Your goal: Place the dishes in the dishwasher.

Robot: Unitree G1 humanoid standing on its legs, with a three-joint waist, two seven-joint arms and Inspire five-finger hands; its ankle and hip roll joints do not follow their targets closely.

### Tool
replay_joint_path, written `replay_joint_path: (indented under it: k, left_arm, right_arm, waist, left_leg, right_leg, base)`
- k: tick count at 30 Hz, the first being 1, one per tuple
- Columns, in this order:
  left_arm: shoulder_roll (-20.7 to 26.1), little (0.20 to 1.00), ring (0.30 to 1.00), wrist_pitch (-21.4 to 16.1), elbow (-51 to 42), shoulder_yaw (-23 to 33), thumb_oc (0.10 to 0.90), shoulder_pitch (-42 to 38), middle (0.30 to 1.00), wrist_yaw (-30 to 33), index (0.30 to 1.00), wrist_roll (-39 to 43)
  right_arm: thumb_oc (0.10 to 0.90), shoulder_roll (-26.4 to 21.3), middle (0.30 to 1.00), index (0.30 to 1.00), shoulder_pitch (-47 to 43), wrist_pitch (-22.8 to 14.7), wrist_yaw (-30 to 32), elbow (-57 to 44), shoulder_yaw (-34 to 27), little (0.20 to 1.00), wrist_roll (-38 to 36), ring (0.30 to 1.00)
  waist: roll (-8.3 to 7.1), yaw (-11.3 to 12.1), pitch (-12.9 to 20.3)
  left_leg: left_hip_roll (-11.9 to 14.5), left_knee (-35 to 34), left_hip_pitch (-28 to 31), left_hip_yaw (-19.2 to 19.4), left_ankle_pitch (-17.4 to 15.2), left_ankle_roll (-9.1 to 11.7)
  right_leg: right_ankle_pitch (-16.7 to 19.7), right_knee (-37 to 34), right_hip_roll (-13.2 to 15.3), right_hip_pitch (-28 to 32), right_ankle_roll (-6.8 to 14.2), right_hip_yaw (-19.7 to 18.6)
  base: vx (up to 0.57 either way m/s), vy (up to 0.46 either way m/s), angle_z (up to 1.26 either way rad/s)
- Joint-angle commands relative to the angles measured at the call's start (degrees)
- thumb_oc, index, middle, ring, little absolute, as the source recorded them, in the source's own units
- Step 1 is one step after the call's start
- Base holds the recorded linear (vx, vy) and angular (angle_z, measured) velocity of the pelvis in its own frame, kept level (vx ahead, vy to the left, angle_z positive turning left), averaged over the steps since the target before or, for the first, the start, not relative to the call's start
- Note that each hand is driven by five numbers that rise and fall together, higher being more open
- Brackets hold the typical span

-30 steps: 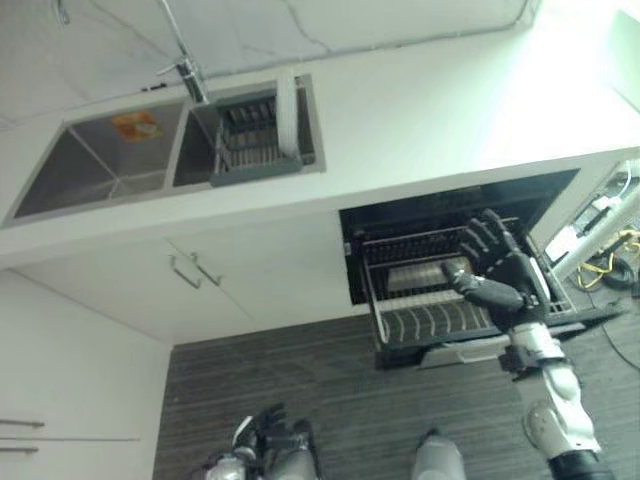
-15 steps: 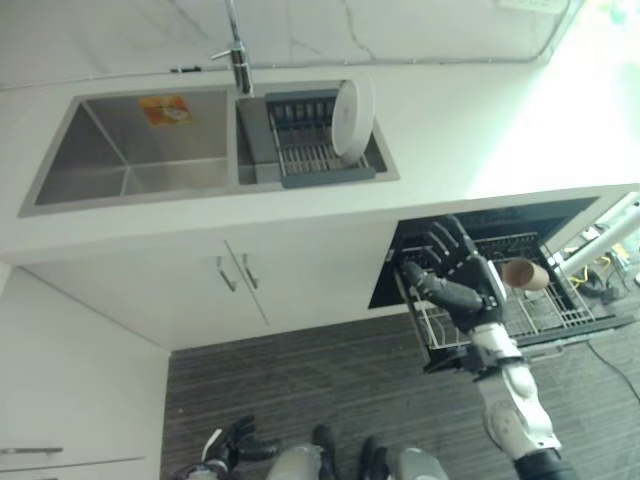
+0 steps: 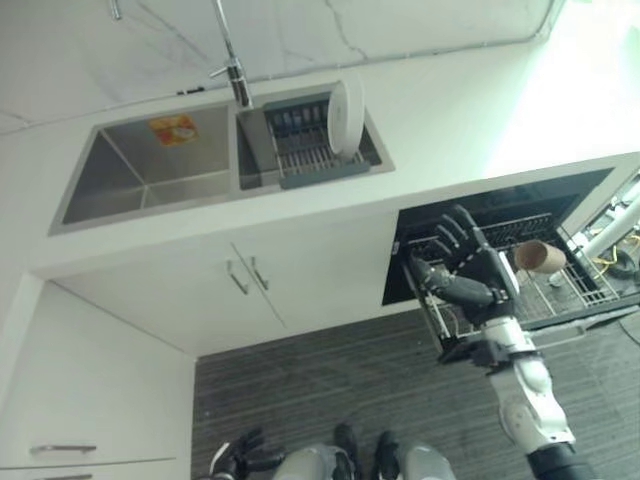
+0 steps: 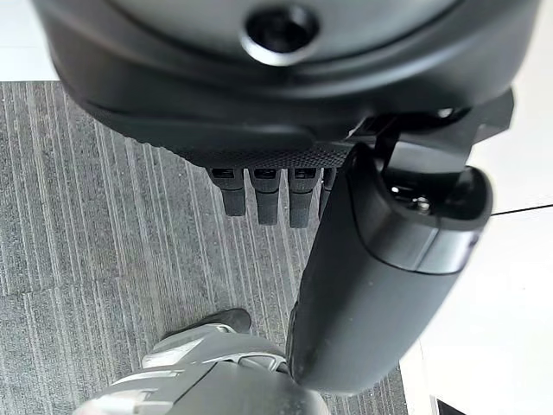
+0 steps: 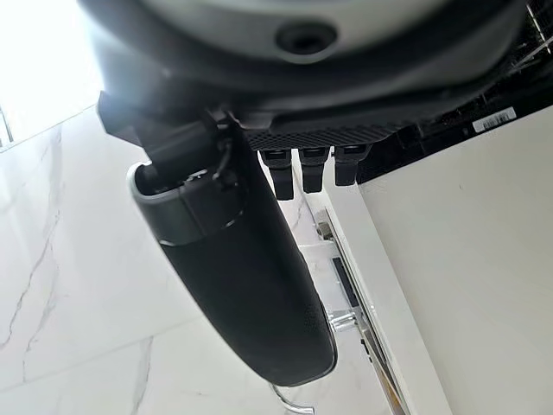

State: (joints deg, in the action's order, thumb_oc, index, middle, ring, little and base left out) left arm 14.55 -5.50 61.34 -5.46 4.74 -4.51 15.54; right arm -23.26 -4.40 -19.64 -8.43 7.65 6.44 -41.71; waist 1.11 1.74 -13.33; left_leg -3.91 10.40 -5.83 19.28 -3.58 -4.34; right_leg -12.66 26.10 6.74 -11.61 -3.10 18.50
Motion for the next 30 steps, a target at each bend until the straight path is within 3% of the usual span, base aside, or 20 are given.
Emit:
replay_joint_path:
  k: [1,5,7,10,11,14,16,20,24,30]
  left_arm:
    - [0.02,0.9,0.9,-2.35,0.05,-1.28,0.8,-1.14,0.9,-0.91,0.9,1.17]
    - [-0.25,0.9,0.9,-3.27,0.24,-1.24,0.8,-1.01,0.9,-1.43,0.9,2.73]
    - [-0.9,0.9,0.9,-4.53,0.6,-1.46,0.8,-0.86,0.9,0.07,0.9,-0.04]
    - [-0.93,0.9,0.9,-4.55,0.62,-1.45,0.8,-0.86,0.9,0.09,0.9,-0.07]
    - [-0.71,0.9,0.9,-4.81,1.36,-4.0,0.8,-2.58,0.9,2.53,0.9,-5.12]
    - [-0.39,0.9,0.9,-4.27,1.28,-4.4,0.8,-3.3,0.9,2.67,0.9,-8.25]
    - [-0.17,0.9,0.9,-3.78,1.75,-5.76,0.8,-3.75,0.9,2.49,0.9,-11.02]
    - [0.08,0.9,0.9,-2.87,2.93,-7.5,0.8,-4.77,0.9,1.32,0.9,-12.39]
    - [-0.82,0.9,0.9,-2.31,4.0,-9.27,0.8,-4.38,0.9,1.39,0.9,-14.7]
    - [-1.46,0.9,0.9,-2.07,4.25,-10.74,0.8,-3.88,0.9,3.04,0.9,-18.92]
  right_arm:
    - [0.8,-1.42,0.9,0.9,-5.22,-7.5,-1.47,-4.73,-4.55,0.9,-0.38,0.9]
    - [0.8,-0.53,0.9,0.9,-7.14,-9.39,-1.7,-4.63,-3.99,0.9,0.97,0.9]
    - [0.8,-0.17,0.9,0.9,-8.73,-9.94,-1.0,-4.97,-2.67,0.9,1.81,0.9]
    - [0.8,-0.19,0.9,0.9,-8.75,-9.95,-1.0,-4.96,-2.65,0.9,1.81,0.9]
    - [0.8,-0.88,0.9,0.9,-11.22,-11.77,-2.32,-6.26,-1.69,0.9,-0.03,0.9]
    - [0.8,-0.76,0.9,0.9,-10.91,-13.72,-2.84,-7.58,-2.27,0.9,-0.14,0.9]
    - [0.8,-1.54,0.9,0.9,-11.42,-17.39,-1.33,-9.3,-2.76,0.9,3.82,0.9]
    - [0.8,-2.37,0.9,0.9,-13.86,-18.33,0.1,-11.39,-2.58,0.9,4.18,0.9]
    - [0.8,-2.57,0.9,0.9,-14.17,-20.0,4.75,-14.37,-3.23,0.9,9.44,0.9]
    - [0.8,-3.17,0.9,0.9,-14.82,-23.74,9.66,-17.29,-4.28,0.9,12.46,0.9]
  waist:
    - [-3.34,0.08,-0.4]
    - [-2.24,1.08,-2.15]
    - [-0.5,2.43,-2.48]
    - [-0.48,2.42,-2.4]
    - [0.23,2.37,-1.99]
    - [-0.03,2.06,-1.66]
    - [0.04,1.93,-1.07]
    - [0.37,1.82,-0.49]
    - [0.47,1.54,0.71]
    - [0.29,1.87,1.6]
  left_leg:
    - [2.1,12.05,1.52,-3.69,-5.39,4.4]
    - [3.68,6.79,-1.4,-5.95,-0.34,5.91]
    - [7.91,6.79,-8.16,-9.73,3.74,8.49]
    - [7.92,6.79,-8.25,-9.74,3.75,8.51]
    - [13.35,6.79,-11.03,-9.48,4.94,9.68]
    - [13.03,6.79,-9.26,-9.1,3.62,9.11]
    - [12.03,6.79,-7.73,-9.14,2.1,8.49]
    - [10.58,6.79,-6.28,-9.89,0.41,8.09]
    - [9.19,6.79,-5.56,-10.97,-0.95,7.79]
    - [8.82,6.79,-5.54,-10.95,-2.03,7.54]
  right_leg:
    - [2.45,-8.91,1.52,6.97,5.52,1.15]
    - [1.98,-8.91,-0.08,7.47,5.9,-0.93]
    - [0.44,-8.91,-2.29,8.75,5.97,-2.35]
    - [0.44,-8.91,-2.31,8.67,5.95,-2.34]
    - [-0.86,-8.91,-2.06,10.95,6.08,-2.18]
    - [-0.81,-8.91,-1.57,11.63,6.13,-1.99]
    - [-0.69,-8.91,-1.27,11.57,6.11,-1.71]
    - [-0.3,-8.91,-0.99,10.93,6.08,-1.55]
    - [0.64,-8.91,-1.14,9.65,6.44,-2.14]
    - [0.64,-8.91,-1.07,9.1,6.78,-1.91]
  base:
    - [-0.01,-0.073,0.09]
    - [0.06,0.06,0.01]
    - [0.15,0.133,-0.28]
    - [0.13,0.089,-0.52]
    - [0.33,0.244,-0.06]
    - [0.23,0.157,-0.1]
    - [0.16,0.106,-0.4]
    - [0.12,0.074,-0.17]
    - [0.11,0.054,0.07]
    - [0.08,0.016,-0.01]
